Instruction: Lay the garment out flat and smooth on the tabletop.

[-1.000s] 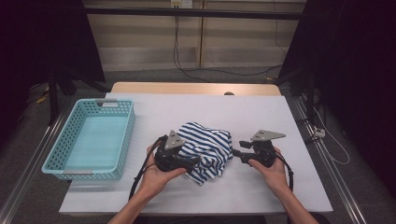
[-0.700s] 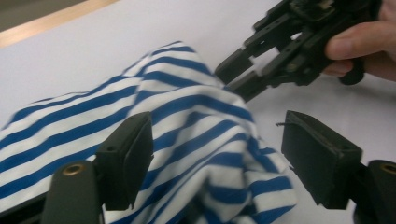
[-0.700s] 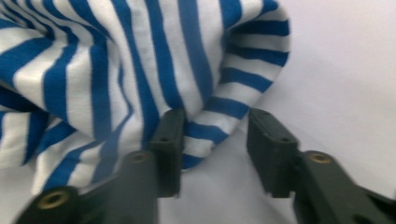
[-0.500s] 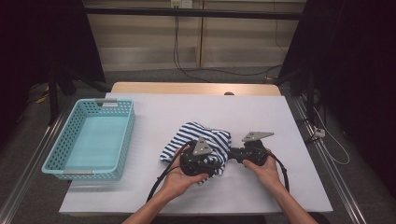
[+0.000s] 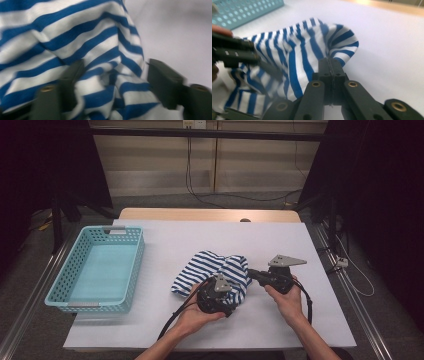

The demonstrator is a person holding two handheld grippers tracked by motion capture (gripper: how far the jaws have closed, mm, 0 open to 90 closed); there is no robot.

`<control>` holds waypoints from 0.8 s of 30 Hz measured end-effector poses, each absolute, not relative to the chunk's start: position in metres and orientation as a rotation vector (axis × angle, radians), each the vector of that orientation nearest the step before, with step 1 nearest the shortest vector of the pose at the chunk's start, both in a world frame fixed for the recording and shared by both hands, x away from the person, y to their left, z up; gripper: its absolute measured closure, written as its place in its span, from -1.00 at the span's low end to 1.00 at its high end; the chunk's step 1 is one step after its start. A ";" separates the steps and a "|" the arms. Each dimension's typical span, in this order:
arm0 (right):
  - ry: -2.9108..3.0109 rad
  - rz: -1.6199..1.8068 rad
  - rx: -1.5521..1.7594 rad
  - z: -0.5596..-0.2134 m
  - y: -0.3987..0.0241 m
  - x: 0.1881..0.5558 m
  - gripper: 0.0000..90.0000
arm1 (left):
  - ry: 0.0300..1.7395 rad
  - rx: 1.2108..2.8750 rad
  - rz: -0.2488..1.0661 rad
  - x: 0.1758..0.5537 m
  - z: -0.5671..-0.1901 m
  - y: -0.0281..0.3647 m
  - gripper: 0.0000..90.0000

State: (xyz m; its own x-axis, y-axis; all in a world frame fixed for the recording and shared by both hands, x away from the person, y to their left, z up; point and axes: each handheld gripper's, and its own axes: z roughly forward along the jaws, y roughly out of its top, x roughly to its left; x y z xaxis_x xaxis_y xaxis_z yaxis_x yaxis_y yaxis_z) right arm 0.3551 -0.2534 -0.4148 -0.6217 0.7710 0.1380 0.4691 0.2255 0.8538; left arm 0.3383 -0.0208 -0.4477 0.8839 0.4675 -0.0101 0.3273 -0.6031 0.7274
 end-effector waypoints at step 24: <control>2.048 1.487 1.069 -0.368 -0.253 0.357 1.00 | 0.852 2.060 0.203 0.375 -0.426 0.091 0.81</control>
State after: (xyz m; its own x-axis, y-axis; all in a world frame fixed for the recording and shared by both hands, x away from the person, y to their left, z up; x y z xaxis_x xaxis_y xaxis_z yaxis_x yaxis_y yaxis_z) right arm 0.3568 -0.2526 -0.3684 -0.6323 0.7656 0.1185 0.3498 0.1457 0.9254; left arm 0.3747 0.0909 -0.4265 0.7523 0.6382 -0.1634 0.4957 -0.3850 0.7785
